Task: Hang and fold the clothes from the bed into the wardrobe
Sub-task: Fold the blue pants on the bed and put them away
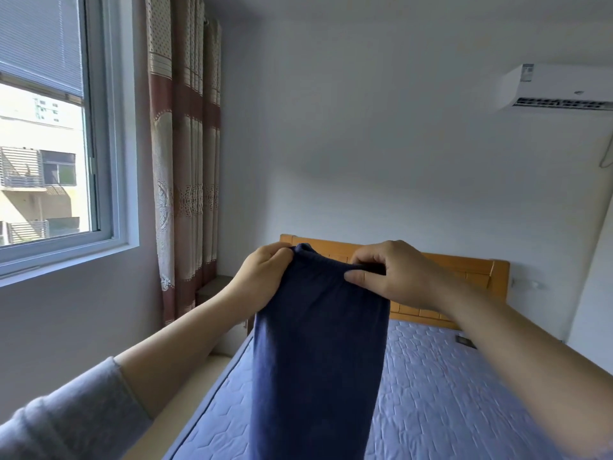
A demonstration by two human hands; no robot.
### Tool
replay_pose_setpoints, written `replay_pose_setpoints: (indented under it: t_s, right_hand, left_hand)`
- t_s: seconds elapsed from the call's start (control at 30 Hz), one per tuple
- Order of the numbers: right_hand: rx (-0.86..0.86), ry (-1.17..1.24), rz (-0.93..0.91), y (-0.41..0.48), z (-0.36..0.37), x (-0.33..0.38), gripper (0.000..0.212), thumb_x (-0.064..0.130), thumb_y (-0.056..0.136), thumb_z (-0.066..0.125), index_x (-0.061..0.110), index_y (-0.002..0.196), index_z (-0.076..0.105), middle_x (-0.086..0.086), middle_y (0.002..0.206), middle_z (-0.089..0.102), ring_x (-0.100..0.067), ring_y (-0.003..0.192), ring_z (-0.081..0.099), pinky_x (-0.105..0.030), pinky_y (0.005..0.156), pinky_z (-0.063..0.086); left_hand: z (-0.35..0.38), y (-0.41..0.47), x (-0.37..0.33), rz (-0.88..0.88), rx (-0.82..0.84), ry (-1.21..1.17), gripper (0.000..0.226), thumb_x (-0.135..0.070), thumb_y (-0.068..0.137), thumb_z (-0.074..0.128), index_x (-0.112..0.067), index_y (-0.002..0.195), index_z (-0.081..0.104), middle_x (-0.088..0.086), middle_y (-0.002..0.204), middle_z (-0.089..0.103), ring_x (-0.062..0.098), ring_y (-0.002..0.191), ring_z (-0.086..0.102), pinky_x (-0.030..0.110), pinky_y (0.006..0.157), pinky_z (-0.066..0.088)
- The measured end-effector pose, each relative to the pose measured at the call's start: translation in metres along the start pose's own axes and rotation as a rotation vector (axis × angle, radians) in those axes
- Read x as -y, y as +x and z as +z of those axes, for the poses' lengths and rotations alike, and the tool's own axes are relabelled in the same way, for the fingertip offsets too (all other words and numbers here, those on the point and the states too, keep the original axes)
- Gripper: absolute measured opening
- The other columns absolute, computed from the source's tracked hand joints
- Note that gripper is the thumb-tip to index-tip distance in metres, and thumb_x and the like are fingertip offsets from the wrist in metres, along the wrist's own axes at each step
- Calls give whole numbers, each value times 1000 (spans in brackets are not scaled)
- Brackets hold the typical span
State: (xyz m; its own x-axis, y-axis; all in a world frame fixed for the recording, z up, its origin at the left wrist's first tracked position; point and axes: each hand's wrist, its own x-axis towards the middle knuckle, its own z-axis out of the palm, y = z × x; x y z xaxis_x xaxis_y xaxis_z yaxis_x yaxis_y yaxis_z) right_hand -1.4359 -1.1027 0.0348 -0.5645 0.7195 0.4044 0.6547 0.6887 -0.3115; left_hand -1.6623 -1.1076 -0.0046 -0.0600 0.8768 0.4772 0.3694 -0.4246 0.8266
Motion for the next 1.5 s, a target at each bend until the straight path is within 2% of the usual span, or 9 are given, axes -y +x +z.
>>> replay_pose_setpoints:
  t_s: [0.17,0.33,0.47,0.7,0.87,1.03,1.23,1.37,1.5]
  right_hand:
    - [-34,-358,-120,1,-3,2,14,33,93,57,27,82,63,14,69,58,-8,68,52,-12,68,29]
    - [-78,-504,-166,4,2,-5,22,33,95,46,21,82,60,11,75,57,-11,75,51,-31,86,29]
    - [-118,-463,-170,3,6,-11,16,32,94,54,22,87,64,11,81,59,-11,79,50,-31,86,32]
    - [-371,130,60,1,27,-25,18,32,79,77,30,87,61,13,116,52,-6,109,53,-20,83,44]
    - [-37,777,338,-4,47,-34,71,47,80,74,16,136,45,-1,127,62,-16,112,63,-35,94,54]
    - [59,1136,245,-6,51,-35,37,23,83,69,7,116,69,-9,122,68,-22,114,64,-35,95,52]
    - [-75,1238,199,3,36,-29,26,17,76,73,11,101,76,-9,111,72,-18,99,69,-25,77,56]
    - [-155,1151,180,7,32,-21,25,11,66,78,15,91,78,-4,98,75,-15,89,71,-22,70,56]
    - [-217,1000,182,11,30,-14,19,3,77,75,17,89,76,-1,95,76,-13,87,71,-25,72,57]
  left_hand:
    - [2,-6,-6,67,68,15,58,-71,64,61,-14,74,65,-5,64,56,10,62,51,29,64,42]
    - [-6,-1,-5,120,320,61,64,-50,40,87,-17,91,67,-3,79,67,12,75,62,29,76,50]
    - [-4,2,0,169,212,175,35,-28,61,90,-21,90,72,-12,78,70,5,74,64,27,76,51]
    - [-3,-1,-8,134,118,-23,3,-33,83,72,-31,82,74,-14,72,67,3,69,61,29,70,50]
    - [-4,-2,-21,80,110,-101,34,-38,77,70,-12,97,72,16,93,71,20,85,63,51,92,50]
    - [-12,0,-22,89,116,-119,10,-22,89,68,-15,93,73,0,85,71,14,82,64,38,85,51]
    - [-34,1,-14,54,131,-95,23,-27,79,74,-9,92,72,6,85,66,18,83,61,52,95,48]
    - [-47,2,-6,8,176,-23,10,-14,80,74,-14,91,73,5,87,70,18,87,64,41,91,51]
    - [-54,-1,-13,-56,290,140,29,-1,82,69,-15,107,64,10,104,71,24,94,67,36,90,54]
